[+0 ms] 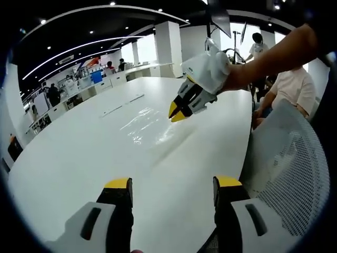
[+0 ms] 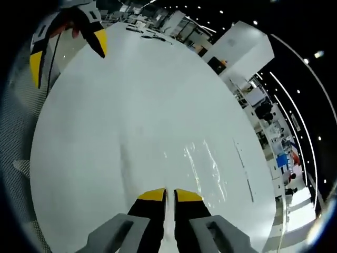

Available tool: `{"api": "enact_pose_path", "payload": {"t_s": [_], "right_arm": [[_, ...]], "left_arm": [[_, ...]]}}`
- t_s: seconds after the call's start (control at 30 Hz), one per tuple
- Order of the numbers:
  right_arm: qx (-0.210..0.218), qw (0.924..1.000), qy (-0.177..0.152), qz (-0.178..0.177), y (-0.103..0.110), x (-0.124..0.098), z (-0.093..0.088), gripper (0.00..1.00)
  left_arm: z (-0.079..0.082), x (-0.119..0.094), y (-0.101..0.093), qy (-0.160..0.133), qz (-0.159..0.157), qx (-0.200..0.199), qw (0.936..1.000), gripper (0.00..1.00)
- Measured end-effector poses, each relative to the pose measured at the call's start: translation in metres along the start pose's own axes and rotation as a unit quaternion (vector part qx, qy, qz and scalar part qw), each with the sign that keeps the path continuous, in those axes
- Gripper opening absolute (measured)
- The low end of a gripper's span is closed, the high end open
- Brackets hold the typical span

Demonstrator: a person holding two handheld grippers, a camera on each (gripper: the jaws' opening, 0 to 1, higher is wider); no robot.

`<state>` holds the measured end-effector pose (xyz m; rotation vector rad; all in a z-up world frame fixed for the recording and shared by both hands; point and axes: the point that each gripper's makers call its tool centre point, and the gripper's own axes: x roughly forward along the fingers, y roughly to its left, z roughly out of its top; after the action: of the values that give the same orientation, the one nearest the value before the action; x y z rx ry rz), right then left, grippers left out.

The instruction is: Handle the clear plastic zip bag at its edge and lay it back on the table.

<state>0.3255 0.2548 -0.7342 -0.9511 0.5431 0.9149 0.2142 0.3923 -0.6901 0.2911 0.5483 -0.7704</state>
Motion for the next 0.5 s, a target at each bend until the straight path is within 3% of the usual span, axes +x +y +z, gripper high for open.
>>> {"api": "enact_pose_path", "payload": {"t_s": [0.07,0.23,0.3,0.5], "right_arm": [[0.027,0.9996,-0.006,0.009,0.0058,-0.0017,-0.0001,0.06],[0.044,0.9989,-0.014,0.006,0.0079,-0.0075,-0.0016,0.14],[0.089,0.9956,-0.025,0.011,0.0098,-0.0097,-0.0017,0.19],[0.111,0.9932,-0.032,0.009,0.0039,-0.0073,-0.0066,0.25]], "left_arm": [[-0.0015,0.001,0.0003,0.001,-0.001,-0.002,1.0,0.6],[-0.0035,0.0024,-0.0003,0.004,-0.004,0.003,1.0,0.6],[-0.0034,0.0018,0.0,0.004,-0.004,0.002,1.0,0.6],[-0.0041,0.0015,0.0004,0.004,-0.004,0.002,1.0,0.6]]}}
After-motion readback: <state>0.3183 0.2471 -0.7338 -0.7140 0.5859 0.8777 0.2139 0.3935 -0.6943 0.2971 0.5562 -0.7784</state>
